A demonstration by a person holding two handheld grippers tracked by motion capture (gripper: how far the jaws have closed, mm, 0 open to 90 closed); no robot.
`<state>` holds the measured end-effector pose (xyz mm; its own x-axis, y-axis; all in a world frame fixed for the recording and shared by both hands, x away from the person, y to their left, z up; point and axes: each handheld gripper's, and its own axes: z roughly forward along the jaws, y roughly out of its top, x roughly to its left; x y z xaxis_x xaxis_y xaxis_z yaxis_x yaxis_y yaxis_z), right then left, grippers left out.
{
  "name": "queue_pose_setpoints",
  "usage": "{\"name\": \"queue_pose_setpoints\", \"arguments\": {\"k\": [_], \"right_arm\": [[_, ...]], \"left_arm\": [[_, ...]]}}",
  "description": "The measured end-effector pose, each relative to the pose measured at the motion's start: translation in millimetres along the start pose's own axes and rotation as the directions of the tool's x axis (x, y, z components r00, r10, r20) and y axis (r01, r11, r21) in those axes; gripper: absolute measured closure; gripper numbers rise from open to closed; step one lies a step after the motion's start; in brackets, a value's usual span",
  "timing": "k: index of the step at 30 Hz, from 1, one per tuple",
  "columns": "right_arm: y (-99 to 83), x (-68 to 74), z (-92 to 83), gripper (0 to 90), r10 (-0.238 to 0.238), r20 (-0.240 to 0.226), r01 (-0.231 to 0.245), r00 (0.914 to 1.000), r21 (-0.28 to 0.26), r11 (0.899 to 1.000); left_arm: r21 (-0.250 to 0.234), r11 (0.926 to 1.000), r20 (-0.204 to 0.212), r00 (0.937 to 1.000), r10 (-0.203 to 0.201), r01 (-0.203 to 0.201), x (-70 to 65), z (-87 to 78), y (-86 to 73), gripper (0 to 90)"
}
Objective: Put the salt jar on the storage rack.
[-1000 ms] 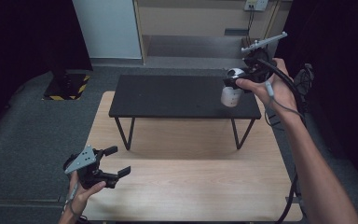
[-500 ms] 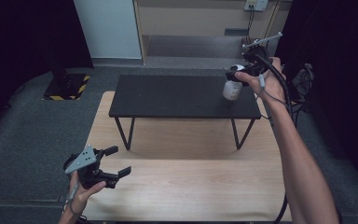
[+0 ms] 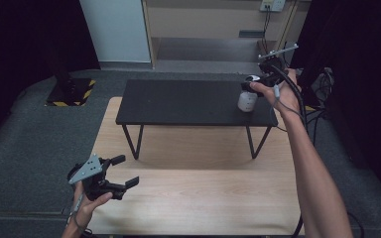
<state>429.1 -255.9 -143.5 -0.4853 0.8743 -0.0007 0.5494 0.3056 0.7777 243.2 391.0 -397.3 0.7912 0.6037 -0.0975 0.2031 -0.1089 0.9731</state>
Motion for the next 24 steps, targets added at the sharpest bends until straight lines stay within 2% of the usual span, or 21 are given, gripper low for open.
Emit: {"name": "queue_pose_setpoints", "arguments": {"k": [2, 4, 5, 7, 10, 12, 17, 24], "right_arm": [[-8.7, -5.0, -0.4, 16.4, 0.028, -0.024, -0.029, 0.9993, -0.030, 0.999], [-18.8, -0.9, -6.4, 8.7, 0.018, 0.018, -0.017, 0.9997, -0.077, 0.997], [-23.2, -2.9, -10.2, 6.0, 0.029, 0.014, -0.028, 0.9995, -0.097, 0.995], [-32.8, -7.7, -18.6, 3.8, 0.050, 0.003, -0.049, 0.9988, -0.139, 0.989], [-44.1, -4.7, -36.3, 3.2, 0.045, 0.043, -0.036, 0.9981, -0.193, 0.980], [-54.2, -5.9, -49.4, 4.2, 0.054, 0.028, -0.046, 0.9982, -0.238, 0.970], [-81.8, 0.1, -76.8, 5.6, -0.030, -0.004, 0.027, 0.9996, -0.298, 0.954], [-136.0, 8.6, -91.2, 2.3, -0.106, -0.089, 0.061, 0.9904, -0.407, 0.911]], "left_arm": [[0.001, 1.0000, 0.002, 1.0000, 0.002, -0.002, -0.1, 0.2, 0.2, 4.4], [0.002, 1.0000, 0.003, 1.0000, 0.004, -0.004, -0.3, 0.3, 0.4, 4.4], [0.003, 1.0000, 0.003, 1.0000, 0.004, -0.004, -0.5, 0.4, 0.6, 4.5], [0.005, 1.0000, 0.004, 1.0000, 0.004, -0.004, -0.5, 1.1, 0.6, 4.5], [0.005, 1.0000, 0.004, 1.0000, 0.004, -0.004, -0.8, 1.3, 0.6, 4.4], [0.005, 1.0000, 0.003, 1.0000, 0.004, -0.004, -1.0, 1.3, 0.6, 4.4], [0.010, 0.9999, 0.003, 1.0000, 0.007, -0.007, -1.3, 1.9, 1.0, 4.4], [0.017, 0.9998, 0.001, 1.0000, 0.009, -0.009, -2.3, 2.7, 1.5, 4.4]]}}
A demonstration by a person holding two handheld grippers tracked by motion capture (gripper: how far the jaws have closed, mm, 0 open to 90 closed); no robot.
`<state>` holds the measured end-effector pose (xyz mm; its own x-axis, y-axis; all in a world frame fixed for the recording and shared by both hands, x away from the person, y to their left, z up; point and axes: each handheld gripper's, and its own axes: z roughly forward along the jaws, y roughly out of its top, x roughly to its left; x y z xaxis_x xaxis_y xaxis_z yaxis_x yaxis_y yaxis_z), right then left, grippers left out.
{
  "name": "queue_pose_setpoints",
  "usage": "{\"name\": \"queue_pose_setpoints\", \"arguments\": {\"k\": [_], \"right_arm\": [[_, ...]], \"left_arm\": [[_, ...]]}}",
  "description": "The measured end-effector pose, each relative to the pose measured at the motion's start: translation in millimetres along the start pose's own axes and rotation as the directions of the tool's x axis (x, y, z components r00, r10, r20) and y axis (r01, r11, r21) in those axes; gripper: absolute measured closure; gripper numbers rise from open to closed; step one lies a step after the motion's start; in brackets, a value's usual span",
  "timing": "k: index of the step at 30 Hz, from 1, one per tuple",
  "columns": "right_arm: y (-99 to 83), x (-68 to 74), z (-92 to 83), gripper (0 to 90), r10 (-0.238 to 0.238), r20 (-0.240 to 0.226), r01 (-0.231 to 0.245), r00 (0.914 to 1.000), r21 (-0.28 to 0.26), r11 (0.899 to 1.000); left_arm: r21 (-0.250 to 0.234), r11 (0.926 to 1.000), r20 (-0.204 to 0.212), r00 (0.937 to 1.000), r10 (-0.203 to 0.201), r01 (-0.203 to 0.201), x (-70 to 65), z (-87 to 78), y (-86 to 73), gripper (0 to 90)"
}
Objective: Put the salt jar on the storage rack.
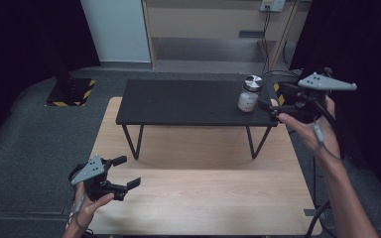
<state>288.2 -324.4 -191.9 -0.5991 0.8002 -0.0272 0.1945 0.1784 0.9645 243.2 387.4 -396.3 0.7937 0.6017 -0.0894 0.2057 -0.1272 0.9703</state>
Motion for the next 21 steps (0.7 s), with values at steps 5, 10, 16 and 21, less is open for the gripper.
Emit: {"name": "queue_pose_setpoints", "arguments": {"k": [5, 10, 16, 21], "right_arm": [[-28.8, 10.7, -13.7, 1.5, 0.017, -0.028, -0.018, 0.9995, -0.026, 1.000], [-53.0, 22.6, -24.1, 1.7, -0.002, -0.015, 0.001, 0.9999, -0.057, 0.998], [-69.5, 37.0, -30.9, 2.5, -0.014, -0.006, 0.014, 0.9999, -0.072, 0.997], [-75.2, 47.9, -32.3, 4.3, -0.039, 0.003, 0.039, 0.9992, -0.072, 0.997]], "left_arm": [[0.004, 1.0000, -0.003, 1.0000, 0.002, -0.002, -0.2, -0.1, 0.4, 4.4], [0.008, 1.0000, -0.002, 1.0000, 0.004, -0.004, -0.2, 0.4, 0.7, 4.5], [0.011, 0.9999, -0.004, 1.0000, 0.006, -0.006, -0.1, 0.4, 1.0, 4.4], [0.013, 0.9999, -0.006, 1.0000, 0.008, -0.007, -0.4, 0.4, 1.2, 4.4]]}}
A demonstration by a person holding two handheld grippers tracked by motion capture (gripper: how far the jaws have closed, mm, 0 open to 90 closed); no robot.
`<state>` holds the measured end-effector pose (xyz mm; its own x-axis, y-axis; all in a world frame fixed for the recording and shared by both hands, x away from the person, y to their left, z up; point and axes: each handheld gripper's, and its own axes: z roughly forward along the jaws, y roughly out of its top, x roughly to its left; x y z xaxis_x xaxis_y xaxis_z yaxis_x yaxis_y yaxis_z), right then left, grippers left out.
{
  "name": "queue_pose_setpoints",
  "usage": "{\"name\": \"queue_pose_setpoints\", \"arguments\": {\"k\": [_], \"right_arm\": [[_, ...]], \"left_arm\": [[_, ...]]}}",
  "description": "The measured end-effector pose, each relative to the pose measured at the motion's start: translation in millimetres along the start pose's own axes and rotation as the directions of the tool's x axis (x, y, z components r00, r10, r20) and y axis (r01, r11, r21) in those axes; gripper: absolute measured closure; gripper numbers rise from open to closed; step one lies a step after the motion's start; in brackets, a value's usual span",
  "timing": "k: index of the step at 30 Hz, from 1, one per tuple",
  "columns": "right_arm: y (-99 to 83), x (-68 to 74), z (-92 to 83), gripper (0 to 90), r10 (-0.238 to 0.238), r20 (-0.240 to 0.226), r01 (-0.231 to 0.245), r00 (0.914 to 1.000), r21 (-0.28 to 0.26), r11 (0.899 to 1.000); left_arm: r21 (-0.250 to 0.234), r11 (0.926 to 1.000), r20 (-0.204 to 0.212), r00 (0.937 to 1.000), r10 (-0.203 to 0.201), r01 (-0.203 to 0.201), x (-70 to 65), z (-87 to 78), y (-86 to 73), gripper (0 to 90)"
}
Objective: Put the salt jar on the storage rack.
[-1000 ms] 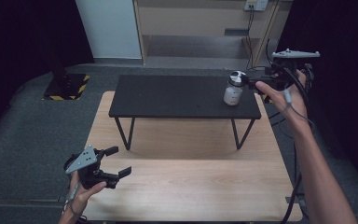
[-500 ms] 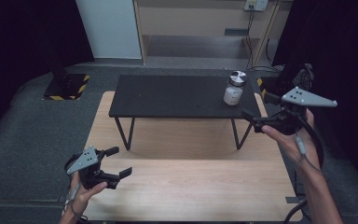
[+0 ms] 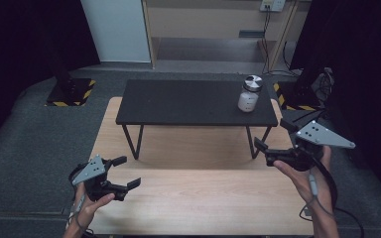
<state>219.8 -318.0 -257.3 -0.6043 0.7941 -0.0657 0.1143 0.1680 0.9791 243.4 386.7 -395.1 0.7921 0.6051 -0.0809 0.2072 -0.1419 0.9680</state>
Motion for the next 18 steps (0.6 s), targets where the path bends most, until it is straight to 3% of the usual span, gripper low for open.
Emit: {"name": "queue_pose_setpoints", "arguments": {"k": [18], "right_arm": [[-2.3, -0.1, 1.7, 6.1, 0.002, 0.002, -0.002, 1.0000, 0.015, 1.000]], "left_arm": [[0.002, 1.0000, 0.005, 1.0000, 0.001, -0.001, 1.8, 1.6, 0.5, 4.4]]}}
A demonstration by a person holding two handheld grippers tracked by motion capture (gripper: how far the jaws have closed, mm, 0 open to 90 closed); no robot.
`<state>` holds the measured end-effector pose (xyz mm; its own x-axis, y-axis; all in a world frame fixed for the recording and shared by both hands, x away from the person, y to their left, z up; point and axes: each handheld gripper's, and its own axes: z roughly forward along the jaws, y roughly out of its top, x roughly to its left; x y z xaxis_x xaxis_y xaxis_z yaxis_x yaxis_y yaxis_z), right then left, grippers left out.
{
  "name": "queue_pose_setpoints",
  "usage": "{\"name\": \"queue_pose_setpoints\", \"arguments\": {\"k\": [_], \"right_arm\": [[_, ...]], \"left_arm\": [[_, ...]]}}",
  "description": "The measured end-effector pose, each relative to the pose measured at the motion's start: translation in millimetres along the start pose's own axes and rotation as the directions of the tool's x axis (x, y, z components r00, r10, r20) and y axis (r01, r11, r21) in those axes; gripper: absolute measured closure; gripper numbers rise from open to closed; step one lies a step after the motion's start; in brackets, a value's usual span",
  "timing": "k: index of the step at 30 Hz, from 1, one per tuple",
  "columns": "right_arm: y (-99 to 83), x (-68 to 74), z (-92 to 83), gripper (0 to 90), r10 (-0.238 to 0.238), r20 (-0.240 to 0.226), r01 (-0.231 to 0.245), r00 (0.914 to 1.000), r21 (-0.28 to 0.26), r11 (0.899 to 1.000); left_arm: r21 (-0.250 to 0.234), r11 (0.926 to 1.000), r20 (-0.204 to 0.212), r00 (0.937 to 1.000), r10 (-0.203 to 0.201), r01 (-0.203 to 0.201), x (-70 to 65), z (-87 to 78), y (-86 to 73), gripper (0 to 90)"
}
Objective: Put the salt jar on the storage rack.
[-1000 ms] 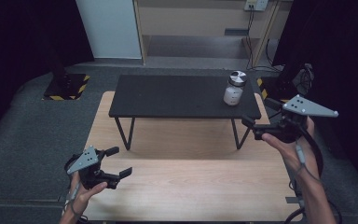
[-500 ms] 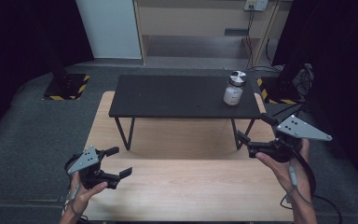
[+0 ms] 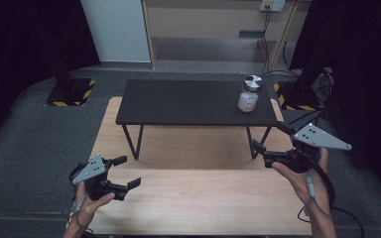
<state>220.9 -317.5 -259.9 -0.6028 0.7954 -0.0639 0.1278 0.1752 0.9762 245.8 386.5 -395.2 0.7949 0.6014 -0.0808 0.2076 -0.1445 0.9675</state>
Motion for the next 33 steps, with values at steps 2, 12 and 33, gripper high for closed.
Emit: {"name": "queue_pose_setpoints", "arguments": {"k": [2, 12, 33], "right_arm": [[0.3, 0.1, -0.5, 6.3, -0.001, -0.003, 0.001, 1.0000, -0.004, 1.000], [0.1, 1.9, 0.7, 6.7, 0.000, -0.007, 0.000, 1.0000, -0.002, 1.000], [0.3, 2.1, -0.2, 6.9, -0.005, -0.009, 0.005, 0.9999, -0.005, 1.000]], "left_arm": [[0.000, 1.0000, 0.000, 1.0000, 0.000, 0.000, 0.1, 0.0, 0.1, 4.4], [-0.004, 1.0000, 0.001, 1.0000, -0.002, 0.002, 0.0, -0.8, -0.3, 4.4], [-0.002, 1.0000, 0.000, 1.0000, 0.000, 0.000, 0.1, -0.6, 0.0, 4.4]]}}
